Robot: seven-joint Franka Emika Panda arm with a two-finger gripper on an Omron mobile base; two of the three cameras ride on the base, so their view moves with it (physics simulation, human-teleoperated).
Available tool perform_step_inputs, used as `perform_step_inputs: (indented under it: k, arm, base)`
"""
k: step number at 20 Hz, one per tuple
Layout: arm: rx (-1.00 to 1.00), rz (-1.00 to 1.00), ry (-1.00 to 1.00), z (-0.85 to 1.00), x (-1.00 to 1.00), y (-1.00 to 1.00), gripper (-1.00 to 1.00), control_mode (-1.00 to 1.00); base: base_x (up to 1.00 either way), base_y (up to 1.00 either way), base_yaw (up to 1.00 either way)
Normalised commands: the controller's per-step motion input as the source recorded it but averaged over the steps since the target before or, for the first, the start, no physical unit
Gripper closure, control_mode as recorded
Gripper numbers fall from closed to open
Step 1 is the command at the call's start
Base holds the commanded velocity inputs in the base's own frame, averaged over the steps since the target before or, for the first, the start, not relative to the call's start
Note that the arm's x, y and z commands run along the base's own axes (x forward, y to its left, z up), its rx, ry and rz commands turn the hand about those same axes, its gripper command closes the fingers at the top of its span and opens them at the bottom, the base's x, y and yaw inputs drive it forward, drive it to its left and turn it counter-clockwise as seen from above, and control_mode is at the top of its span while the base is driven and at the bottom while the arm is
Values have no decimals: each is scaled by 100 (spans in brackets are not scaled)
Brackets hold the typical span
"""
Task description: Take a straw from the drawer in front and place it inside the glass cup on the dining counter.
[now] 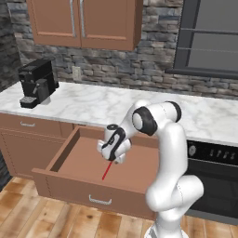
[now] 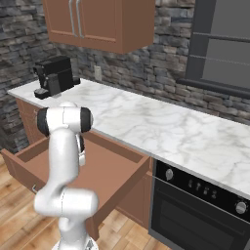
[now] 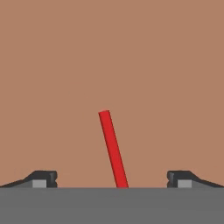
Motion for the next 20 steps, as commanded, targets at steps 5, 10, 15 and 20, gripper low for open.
perform_step_inputs:
  k: [5,10,15,20]
  arm:
    - [0,-1,3,-31,18,0,-100,-100]
    - [0,-1,4,-35,9,0,-100,-100]
    - [0,-1,4,-38,5,0,-100,-100]
    - [0,-1,7,-48,-9,0,100,-100]
  base:
    - [0,0,0]
    - [0,0,0]
    - [0,0,0]
    - [0,0,0]
